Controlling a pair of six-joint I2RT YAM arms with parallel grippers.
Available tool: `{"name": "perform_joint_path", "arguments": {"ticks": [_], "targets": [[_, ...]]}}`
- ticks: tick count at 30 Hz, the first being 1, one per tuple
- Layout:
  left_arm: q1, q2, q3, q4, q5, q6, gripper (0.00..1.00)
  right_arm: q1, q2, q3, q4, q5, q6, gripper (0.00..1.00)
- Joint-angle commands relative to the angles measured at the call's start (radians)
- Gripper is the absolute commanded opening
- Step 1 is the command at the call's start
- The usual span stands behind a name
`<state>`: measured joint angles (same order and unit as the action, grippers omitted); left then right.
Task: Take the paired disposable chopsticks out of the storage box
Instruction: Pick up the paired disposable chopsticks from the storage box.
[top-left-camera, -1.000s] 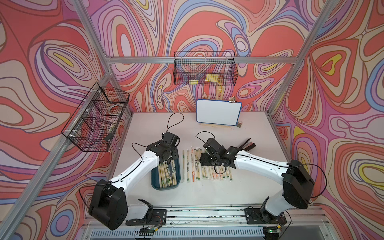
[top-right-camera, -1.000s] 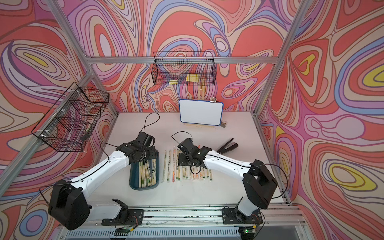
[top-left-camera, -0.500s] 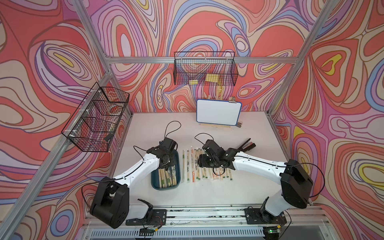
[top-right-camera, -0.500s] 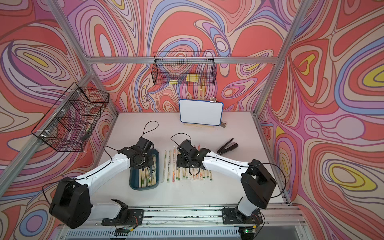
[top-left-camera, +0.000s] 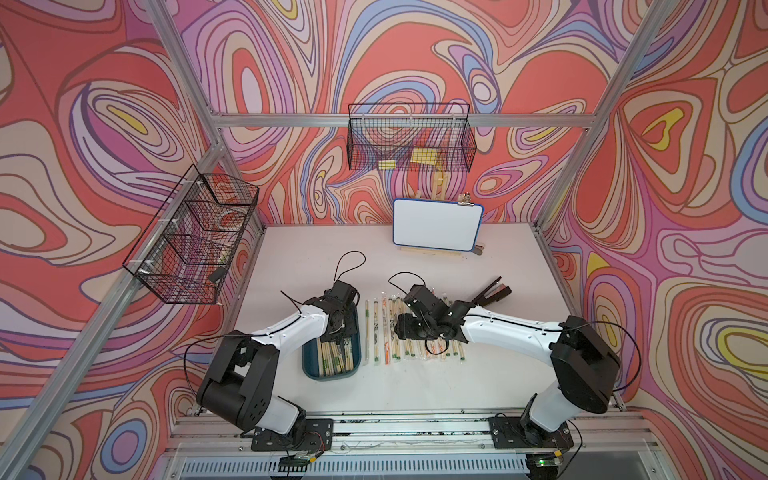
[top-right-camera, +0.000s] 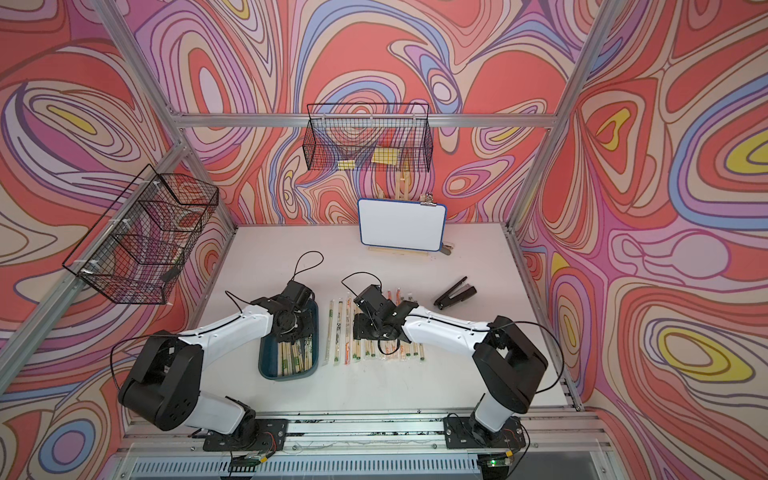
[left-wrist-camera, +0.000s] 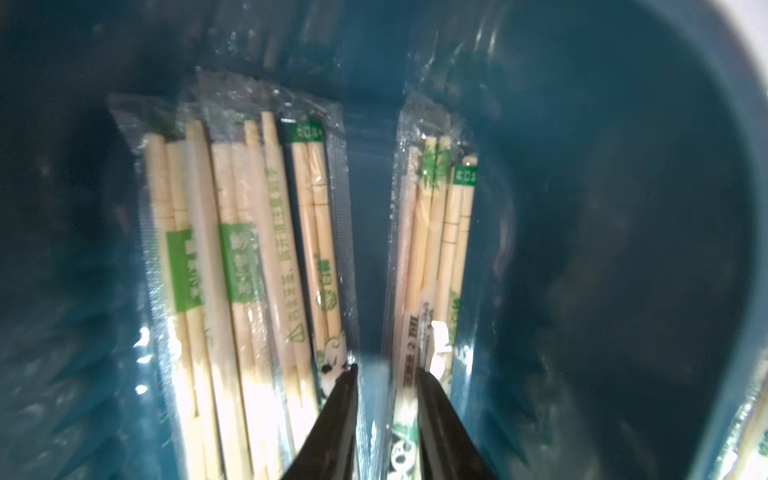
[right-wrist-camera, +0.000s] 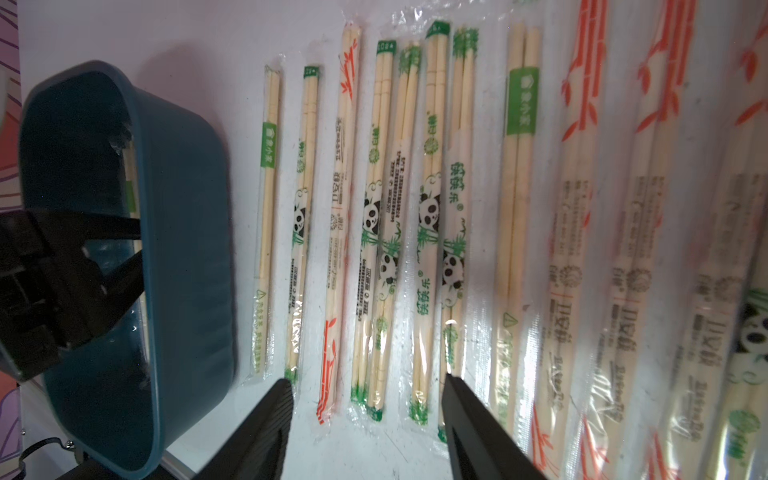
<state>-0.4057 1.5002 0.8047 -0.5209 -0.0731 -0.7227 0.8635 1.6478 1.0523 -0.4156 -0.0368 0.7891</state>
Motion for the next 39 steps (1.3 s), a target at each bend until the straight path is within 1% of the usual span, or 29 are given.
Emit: {"name": "perform_joint_path", "arguments": {"ticks": [1,7,8,9,11,18,20,24,31,39], "targets": [[0.004,0.037,0.004,0.014,0.001,0.006,0.29,0.003,0.018,-0.008,0.023,-0.011,-0.015,0.63],[0.005,0.059,0.011,0.006,-0.012,0.014,0.27,0.003,0.021,-0.001,0.021,-0.007,-0.018,0.63],[0.004,0.060,0.013,0.008,-0.011,0.015,0.26,0.003,0.021,0.000,0.023,-0.007,-0.018,0.63],[0.004,0.059,0.014,0.007,-0.011,0.015,0.22,0.003,0.021,-0.002,0.024,-0.006,-0.019,0.63],[0.004,0.057,0.017,0.006,-0.011,0.016,0.19,0.003,0.020,-0.003,0.025,-0.006,-0.019,0.63],[0.004,0.034,0.022,-0.008,-0.017,0.024,0.17,0.003,0.009,-0.020,0.030,-0.003,-0.014,0.63],[0.004,0.027,0.024,-0.014,-0.017,0.025,0.13,0.003,0.009,-0.021,0.030,-0.004,-0.015,0.63],[0.004,0.006,0.030,-0.027,-0.024,0.028,0.09,0.004,0.009,-0.022,0.033,-0.003,-0.016,0.63],[0.004,-0.018,0.061,-0.063,-0.054,0.046,0.07,0.004,0.012,-0.021,0.034,-0.006,-0.017,0.63],[0.010,-0.041,0.089,-0.103,-0.095,0.065,0.08,0.003,0.014,-0.023,0.037,-0.006,-0.019,0.63]]}}
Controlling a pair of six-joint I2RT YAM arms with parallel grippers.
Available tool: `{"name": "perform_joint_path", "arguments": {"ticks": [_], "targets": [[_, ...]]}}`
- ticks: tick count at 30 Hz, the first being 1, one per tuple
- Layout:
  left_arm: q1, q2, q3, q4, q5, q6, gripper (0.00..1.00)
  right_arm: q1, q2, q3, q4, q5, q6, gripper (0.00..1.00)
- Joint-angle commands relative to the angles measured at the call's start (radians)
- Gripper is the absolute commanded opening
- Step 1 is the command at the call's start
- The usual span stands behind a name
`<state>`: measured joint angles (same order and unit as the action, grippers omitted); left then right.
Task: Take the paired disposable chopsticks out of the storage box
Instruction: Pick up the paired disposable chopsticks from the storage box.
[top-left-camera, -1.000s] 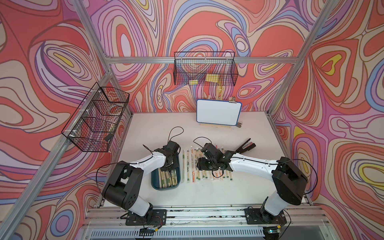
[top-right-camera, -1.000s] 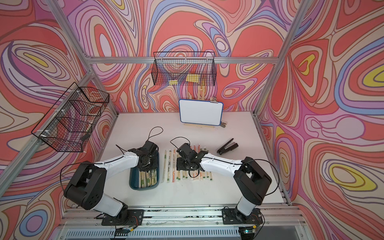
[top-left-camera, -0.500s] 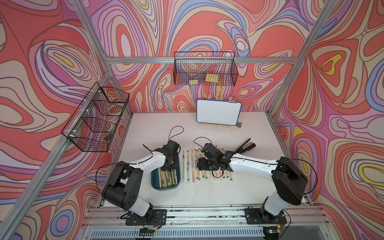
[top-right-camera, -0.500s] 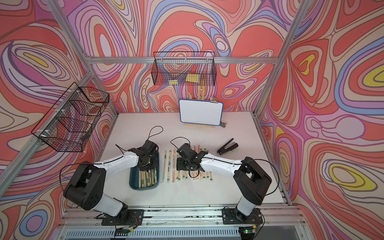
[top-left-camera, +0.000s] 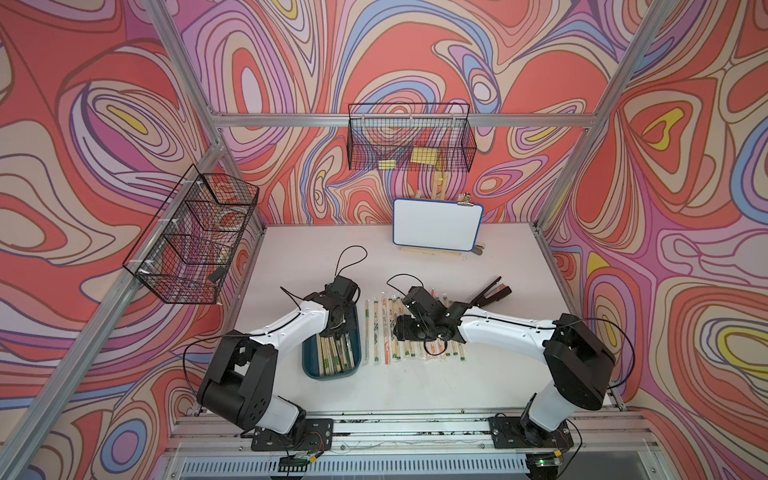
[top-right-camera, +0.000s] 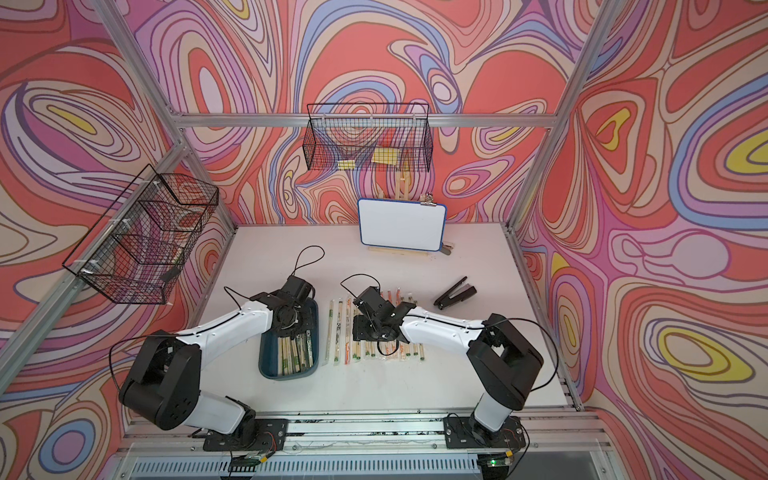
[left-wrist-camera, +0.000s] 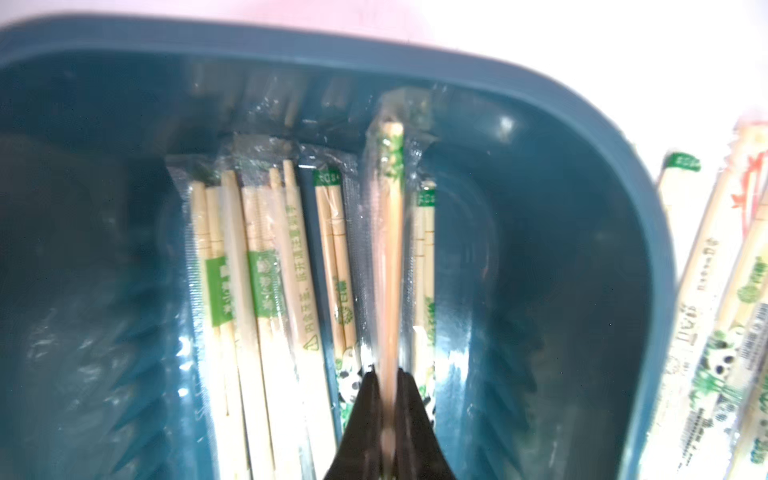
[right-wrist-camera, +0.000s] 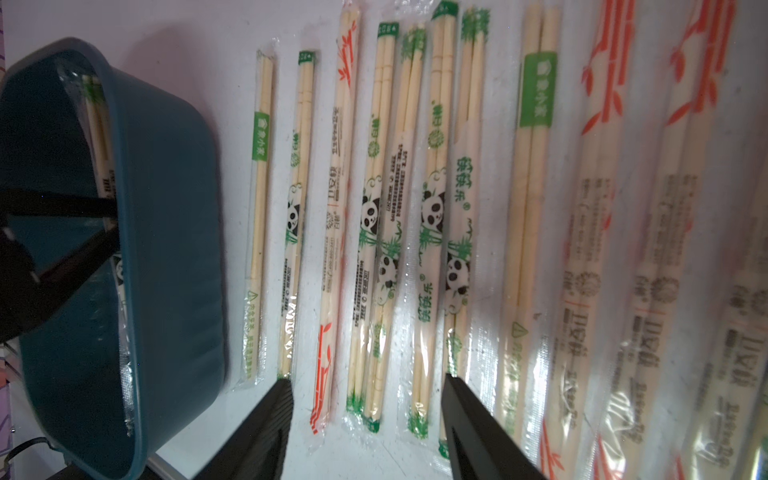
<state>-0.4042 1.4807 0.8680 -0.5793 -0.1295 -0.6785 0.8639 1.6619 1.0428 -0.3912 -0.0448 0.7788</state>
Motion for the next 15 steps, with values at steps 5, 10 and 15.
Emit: {"name": "perform_joint_path", "arguments": {"ticks": [5,10,15], "targets": [[0.019,-0.026,0.026,-0.057,-0.058,0.033,0.07,0.002,0.001,-0.017,0.016,0.002,-0.008,0.63],[0.027,-0.025,0.005,-0.062,-0.086,0.034,0.09,0.002,0.002,-0.023,0.020,0.002,-0.007,0.63],[0.037,-0.015,-0.027,-0.050,-0.091,0.022,0.12,0.004,0.001,-0.029,0.023,0.000,-0.006,0.63]]}}
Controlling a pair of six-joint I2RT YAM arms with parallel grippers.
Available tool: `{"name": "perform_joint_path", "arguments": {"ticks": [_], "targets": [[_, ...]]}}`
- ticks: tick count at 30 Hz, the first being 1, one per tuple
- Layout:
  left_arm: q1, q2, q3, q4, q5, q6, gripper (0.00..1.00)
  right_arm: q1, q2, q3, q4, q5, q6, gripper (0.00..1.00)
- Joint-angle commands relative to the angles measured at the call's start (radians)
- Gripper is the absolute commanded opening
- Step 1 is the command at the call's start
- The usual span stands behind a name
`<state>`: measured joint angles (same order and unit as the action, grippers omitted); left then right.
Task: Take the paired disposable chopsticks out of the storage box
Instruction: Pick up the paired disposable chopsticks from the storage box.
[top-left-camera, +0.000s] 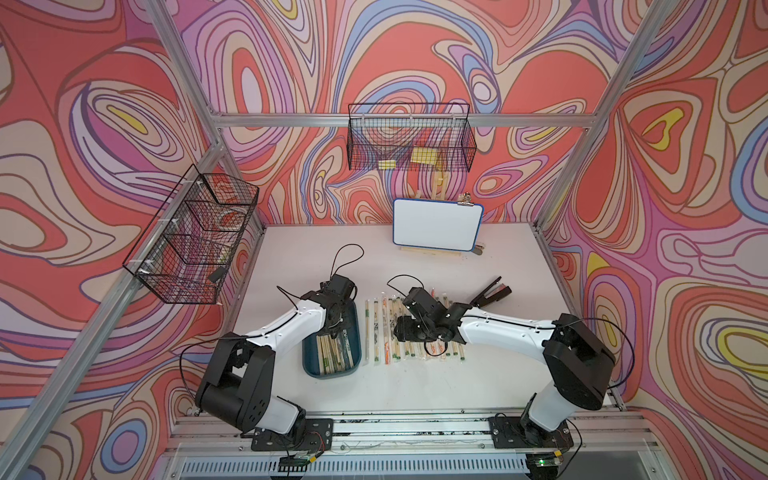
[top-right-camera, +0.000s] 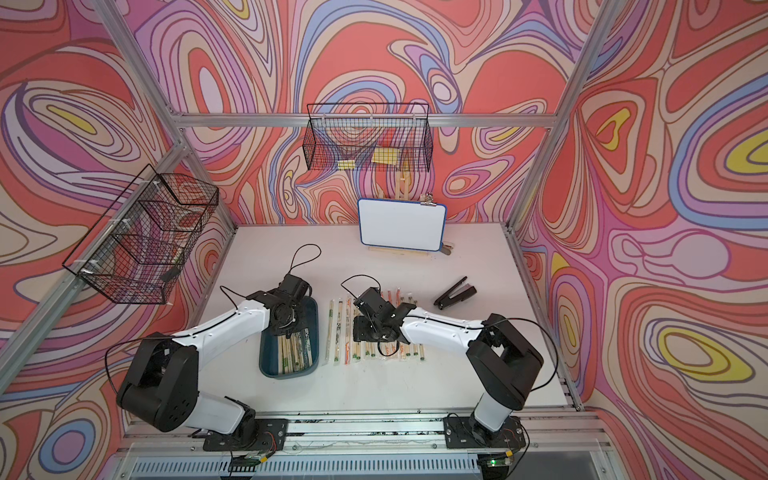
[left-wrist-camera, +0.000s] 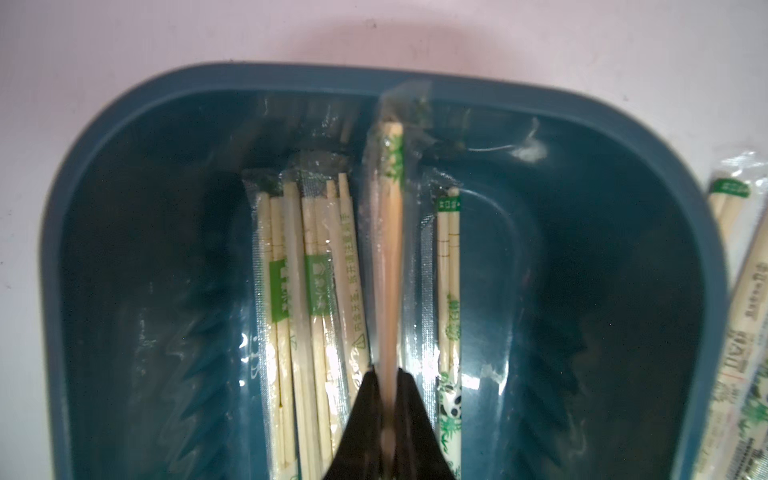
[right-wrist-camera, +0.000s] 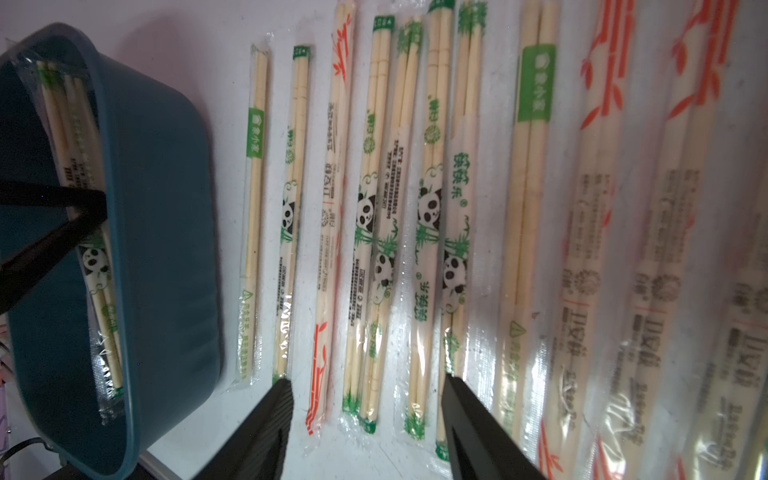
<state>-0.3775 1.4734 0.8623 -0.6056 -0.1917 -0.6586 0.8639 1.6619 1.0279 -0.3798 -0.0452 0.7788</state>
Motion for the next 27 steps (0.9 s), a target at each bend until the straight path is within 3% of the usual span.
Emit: {"name": "perform_joint_path", "arguments": {"ticks": [1,9,27], "targets": [[0.011,-0.006,-0.029,-0.020,-0.030,0.001,0.14,0.003,0.001,-0.014,0.012,0.000,-0.005,0.63],[0.014,-0.003,-0.049,-0.022,-0.035,-0.014,0.28,0.003,-0.011,-0.029,0.012,0.005,-0.006,0.63],[0.018,-0.048,-0.059,0.006,0.029,-0.018,0.26,0.003,-0.006,-0.037,0.026,0.002,-0.004,0.63]]}}
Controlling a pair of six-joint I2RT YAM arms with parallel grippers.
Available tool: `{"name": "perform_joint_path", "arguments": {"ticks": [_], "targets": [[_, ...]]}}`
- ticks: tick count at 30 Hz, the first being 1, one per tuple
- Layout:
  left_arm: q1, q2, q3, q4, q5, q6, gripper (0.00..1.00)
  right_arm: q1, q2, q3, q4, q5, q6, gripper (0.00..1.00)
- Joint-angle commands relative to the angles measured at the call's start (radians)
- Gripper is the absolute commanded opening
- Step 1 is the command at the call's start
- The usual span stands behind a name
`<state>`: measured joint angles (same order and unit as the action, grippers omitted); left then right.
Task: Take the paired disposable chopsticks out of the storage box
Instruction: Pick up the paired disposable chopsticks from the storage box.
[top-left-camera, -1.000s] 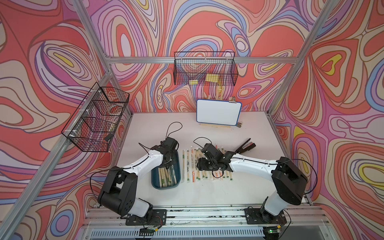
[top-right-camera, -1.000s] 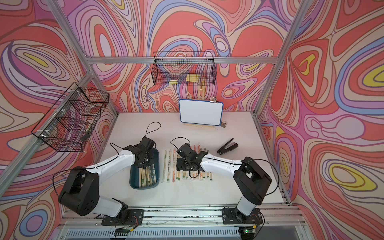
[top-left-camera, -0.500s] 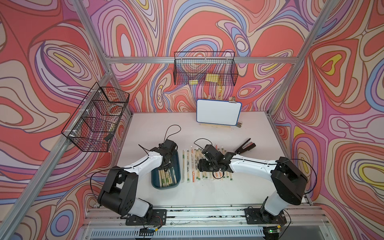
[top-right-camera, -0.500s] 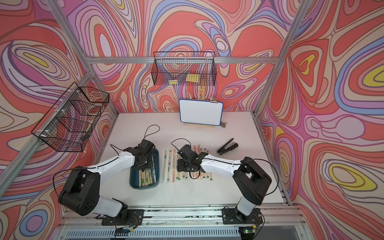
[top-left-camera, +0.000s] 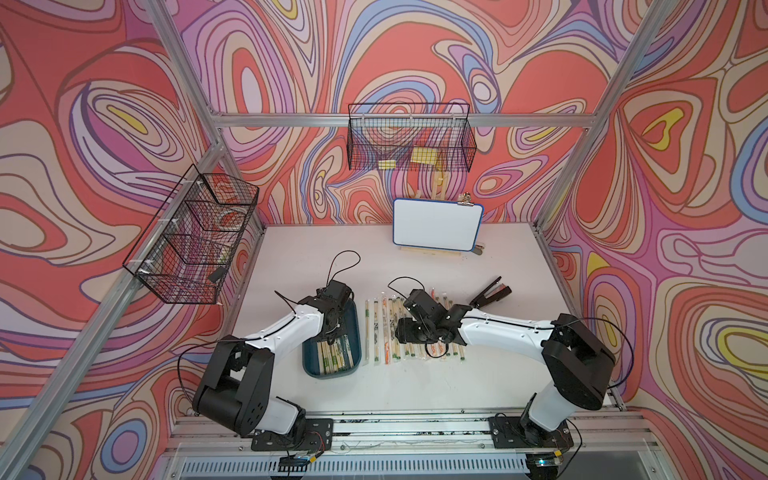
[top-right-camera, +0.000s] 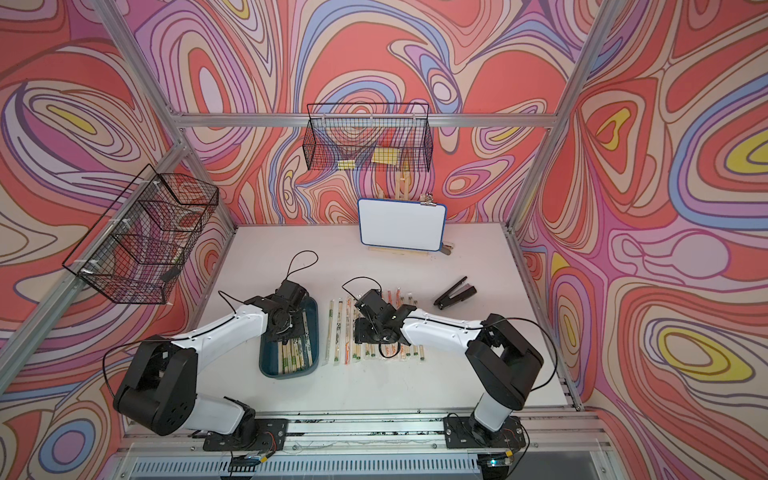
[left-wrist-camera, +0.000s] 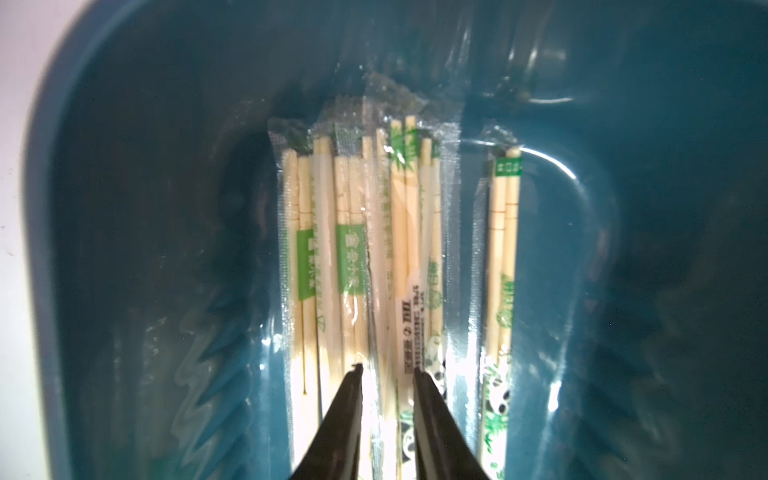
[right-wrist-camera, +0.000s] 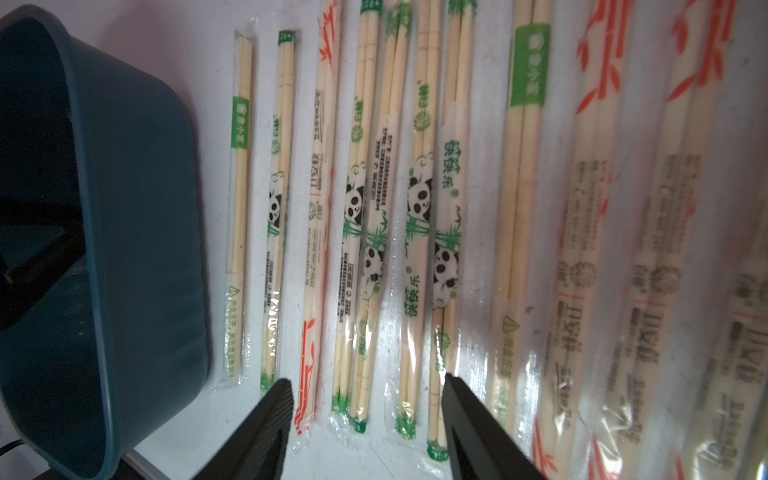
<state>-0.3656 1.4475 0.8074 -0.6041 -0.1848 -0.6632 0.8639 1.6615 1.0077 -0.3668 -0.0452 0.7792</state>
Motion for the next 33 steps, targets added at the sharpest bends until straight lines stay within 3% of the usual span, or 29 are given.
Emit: {"name": "perform_joint_path", "arguments": {"ticks": [1,23,33], "targets": [[0.006,-0.024,-0.003,0.006,0.029,-0.014,0.26,0.002,-0.005,-0.017,0.014,0.002,-0.004,0.63],[0.005,0.069,-0.021,0.051,0.044,-0.013,0.21,0.003,0.010,-0.006,0.012,-0.004,-0.008,0.63],[0.006,0.055,-0.022,0.046,0.045,-0.009,0.01,0.004,0.009,-0.012,0.012,-0.002,-0.008,0.63]]}}
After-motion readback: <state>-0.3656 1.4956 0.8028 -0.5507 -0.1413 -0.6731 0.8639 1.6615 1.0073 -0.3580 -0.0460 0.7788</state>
